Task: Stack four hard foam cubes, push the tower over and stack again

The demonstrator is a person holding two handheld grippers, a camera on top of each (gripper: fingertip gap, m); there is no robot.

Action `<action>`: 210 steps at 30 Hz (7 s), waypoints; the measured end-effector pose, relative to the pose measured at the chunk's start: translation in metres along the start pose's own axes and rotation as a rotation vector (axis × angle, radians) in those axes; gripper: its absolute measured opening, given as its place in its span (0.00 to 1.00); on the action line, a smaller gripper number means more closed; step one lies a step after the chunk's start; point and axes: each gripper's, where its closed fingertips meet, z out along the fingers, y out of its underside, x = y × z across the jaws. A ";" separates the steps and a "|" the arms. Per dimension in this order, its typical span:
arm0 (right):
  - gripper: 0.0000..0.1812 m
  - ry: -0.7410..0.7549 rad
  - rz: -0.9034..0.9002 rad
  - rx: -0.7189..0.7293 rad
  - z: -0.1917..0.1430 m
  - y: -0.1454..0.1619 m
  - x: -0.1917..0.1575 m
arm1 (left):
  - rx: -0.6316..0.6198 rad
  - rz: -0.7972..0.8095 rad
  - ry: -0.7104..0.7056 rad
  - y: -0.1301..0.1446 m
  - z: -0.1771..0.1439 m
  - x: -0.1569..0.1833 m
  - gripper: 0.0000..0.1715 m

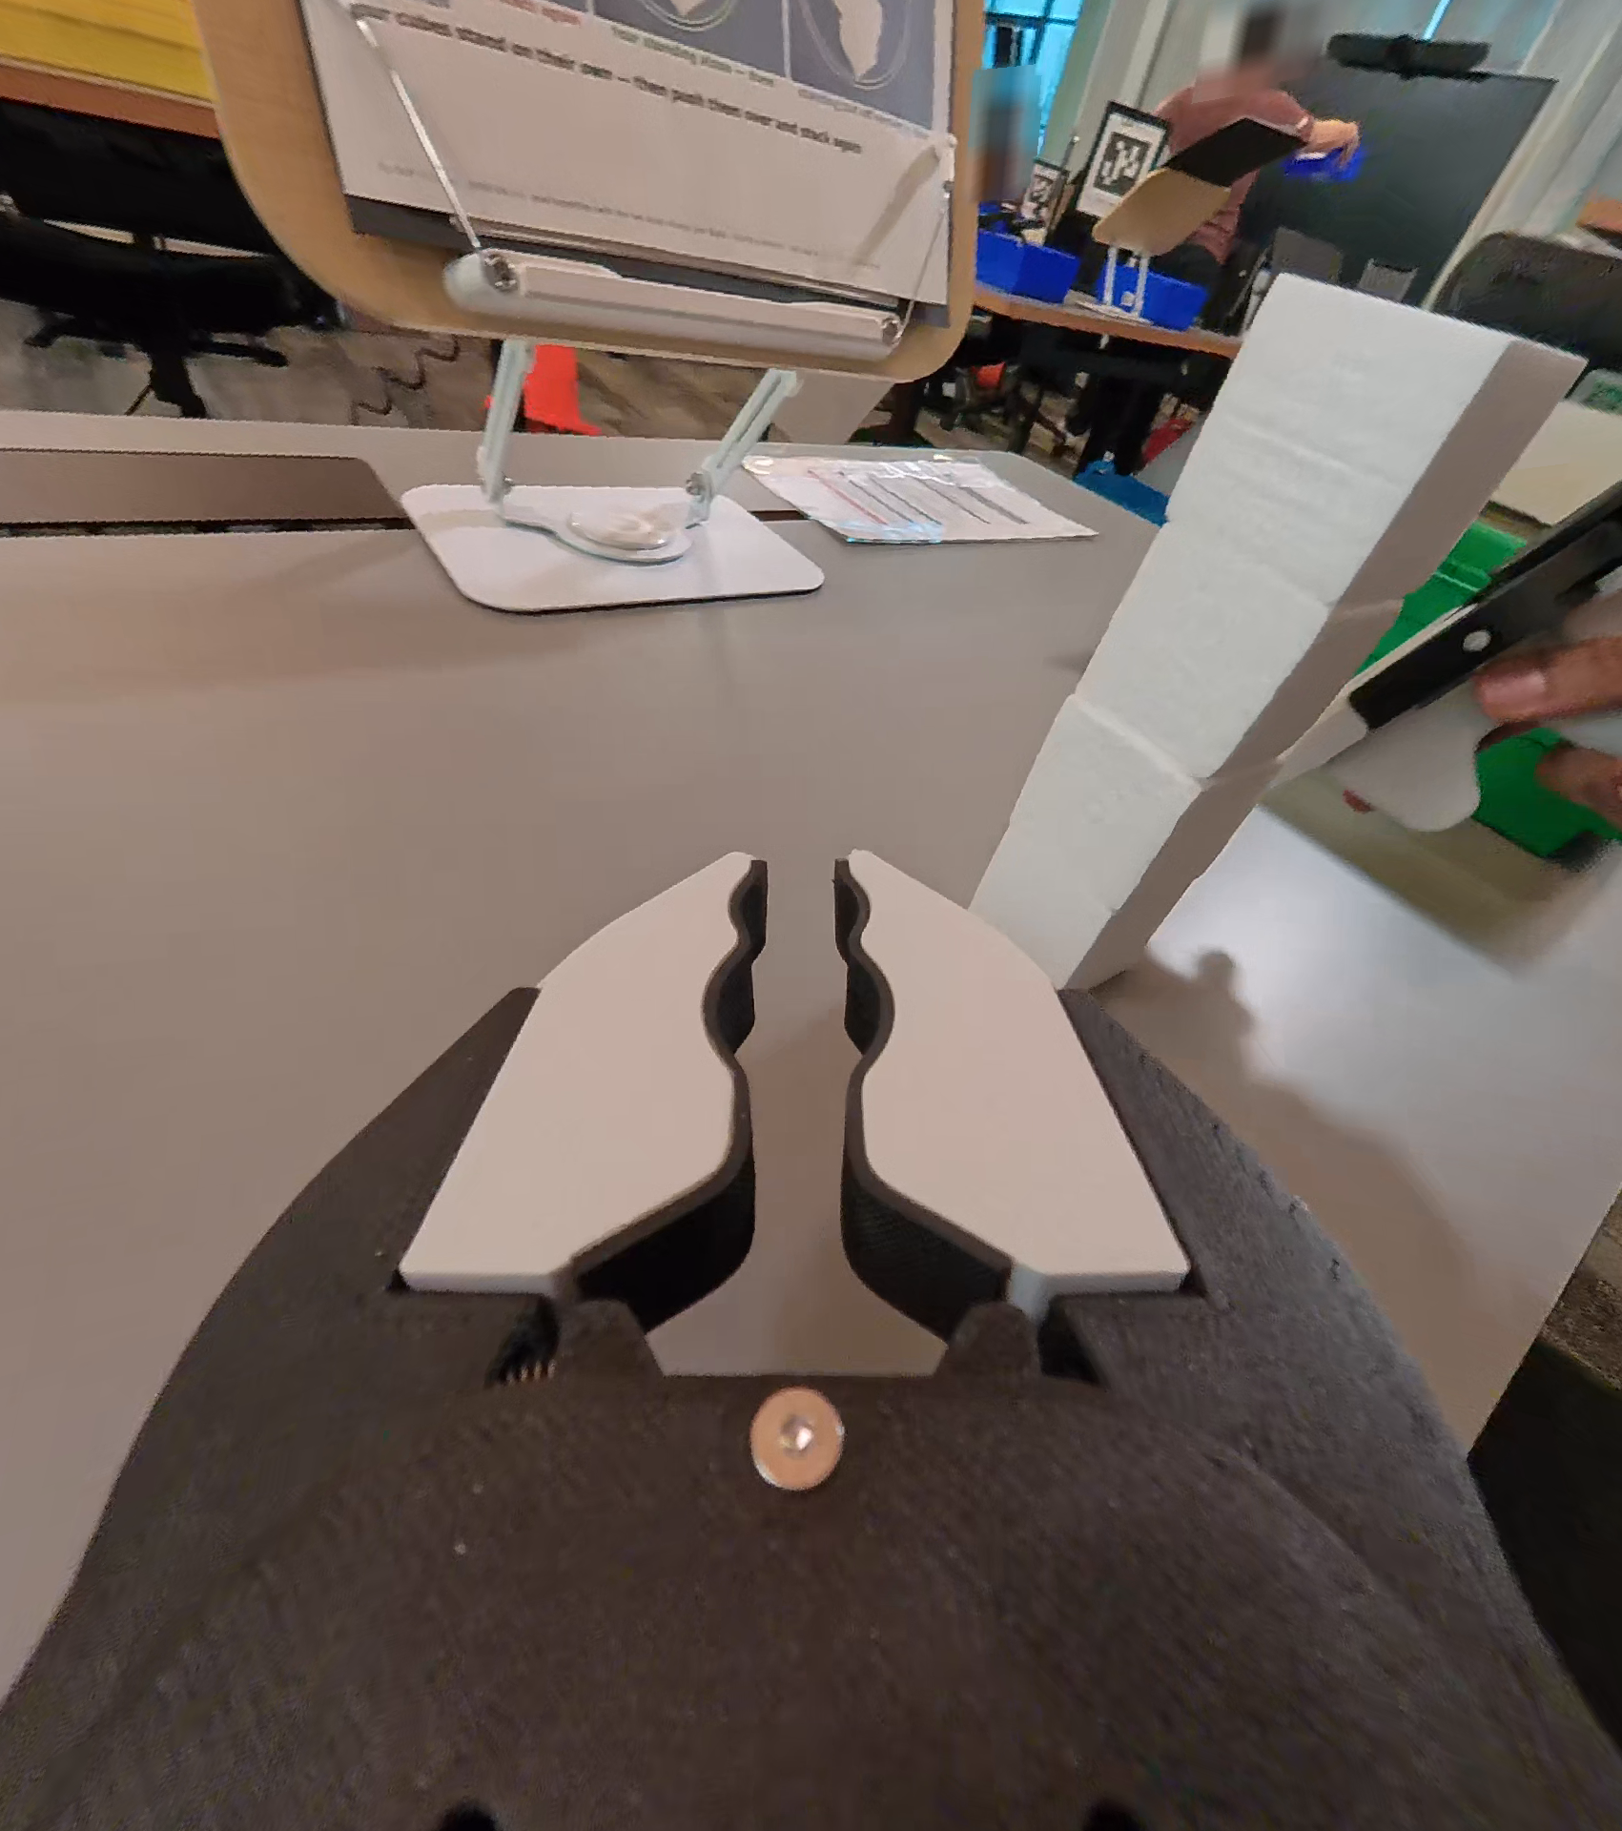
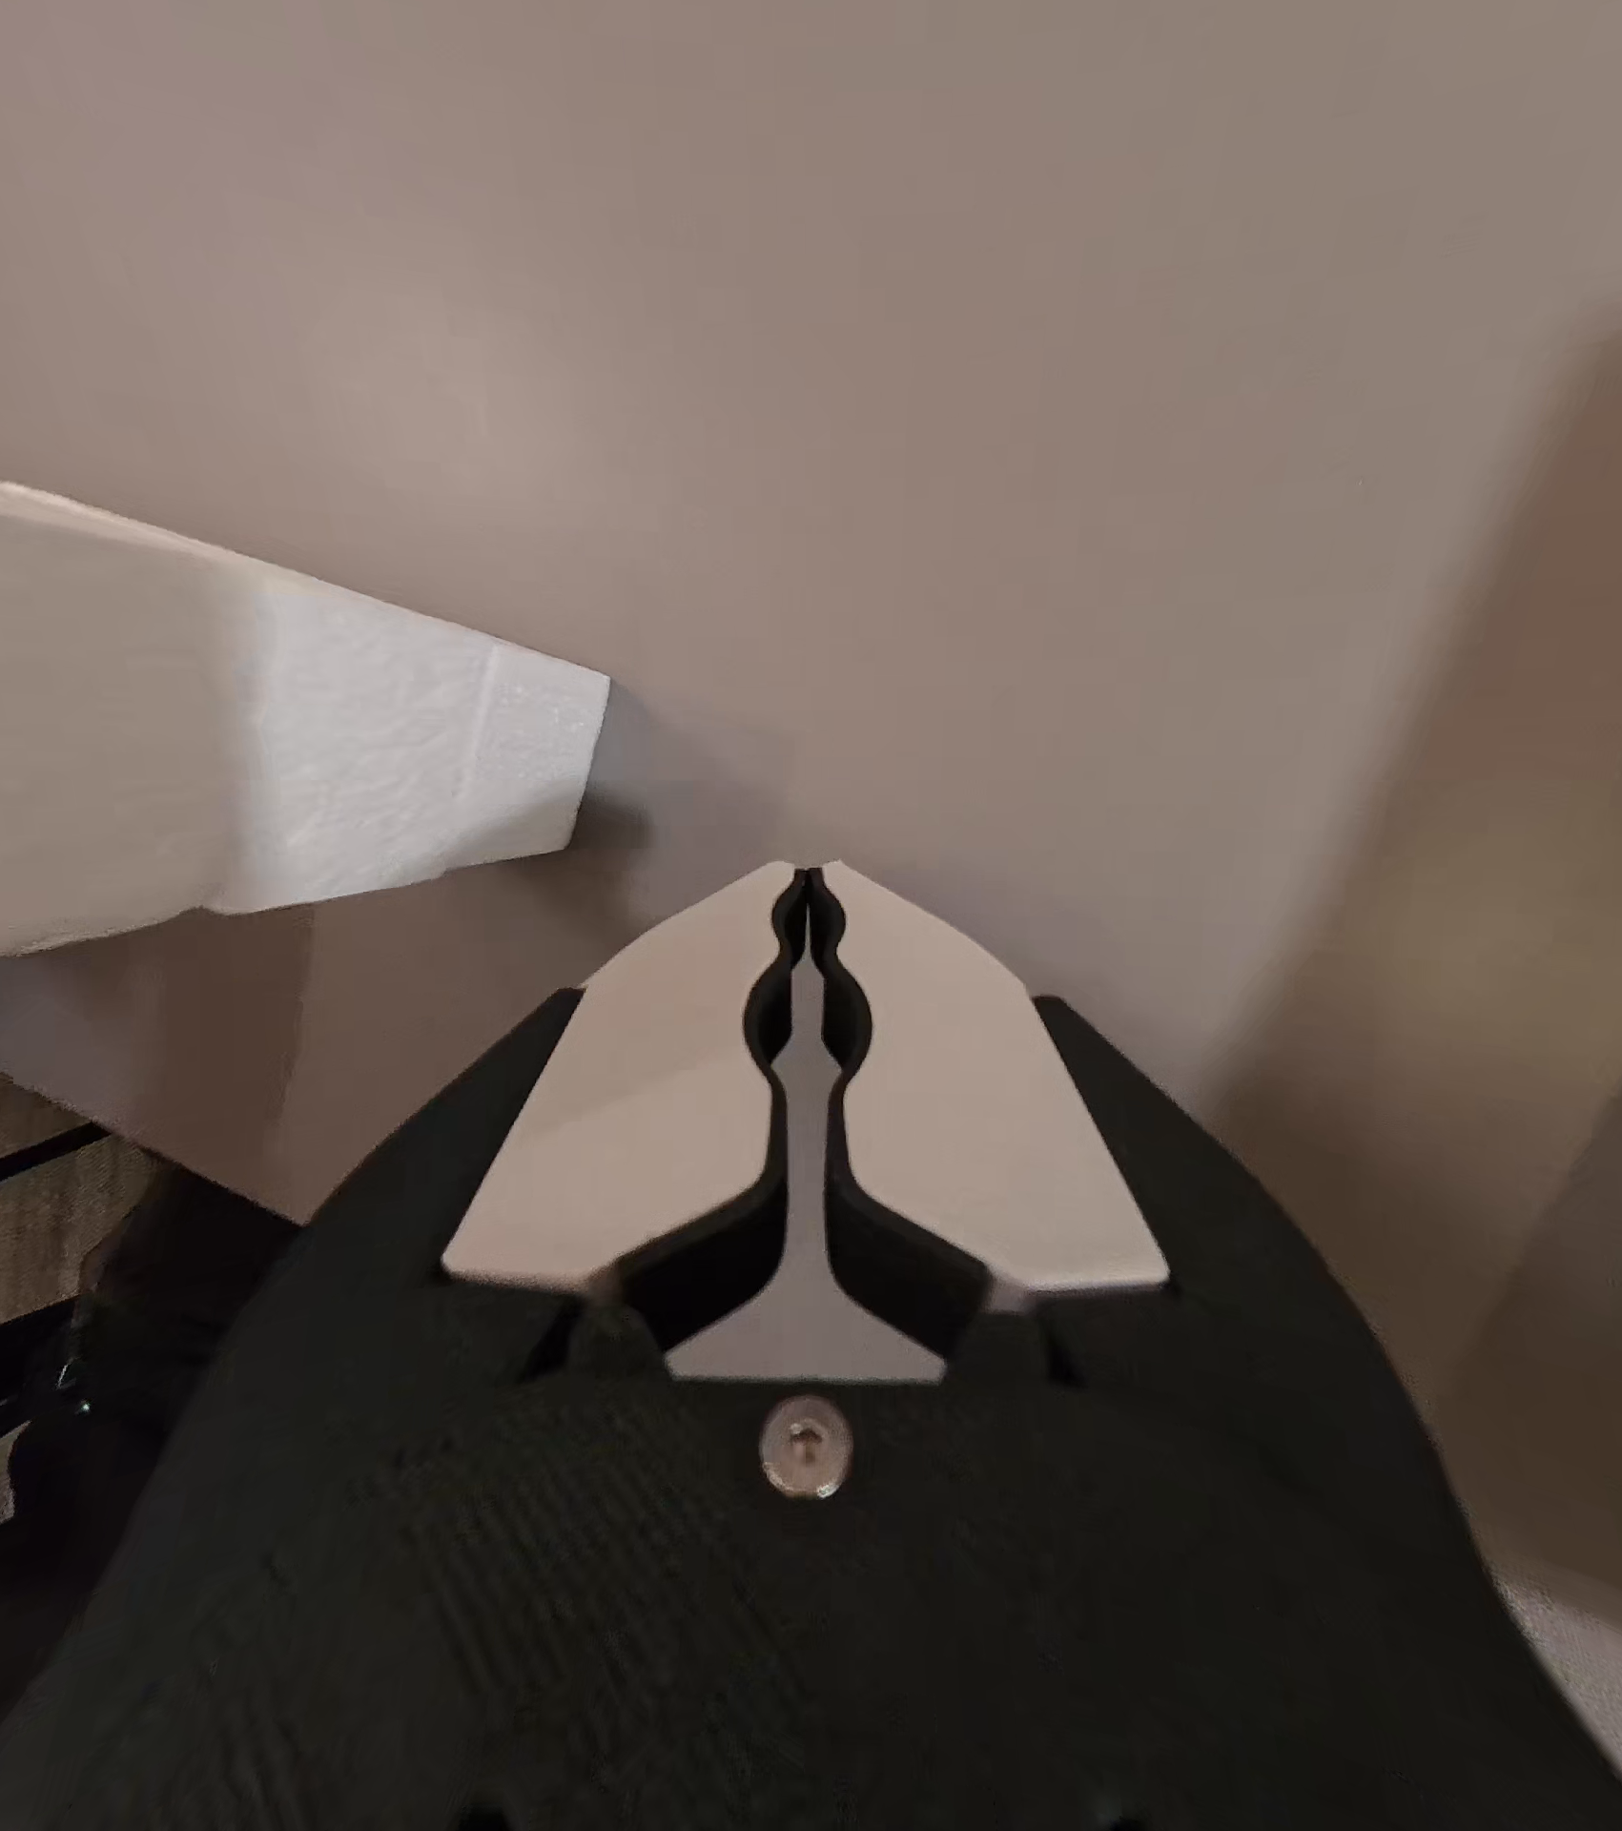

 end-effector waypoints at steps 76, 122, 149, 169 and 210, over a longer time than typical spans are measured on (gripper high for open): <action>0.34 -0.586 -0.678 0.539 0.005 0.006 -0.192 | 0.023 -0.089 -0.127 0.016 -0.080 -0.045 0.30; 0.29 -0.681 -0.685 0.733 -0.057 -0.045 -0.136 | -0.046 -0.032 -0.053 0.025 -0.046 -0.019 0.27; 0.29 -0.632 -1.059 0.368 -0.012 -0.034 -0.098 | -0.076 -0.027 -0.053 0.031 -0.042 -0.020 0.27; 0.29 -0.656 -0.975 0.382 -0.007 -0.033 -0.094 | -0.077 -0.027 -0.060 0.031 -0.042 -0.022 0.27; 0.39 -0.666 -0.927 0.405 -0.002 -0.027 -0.096 | -0.049 0.030 -0.062 0.024 -0.041 -0.021 0.29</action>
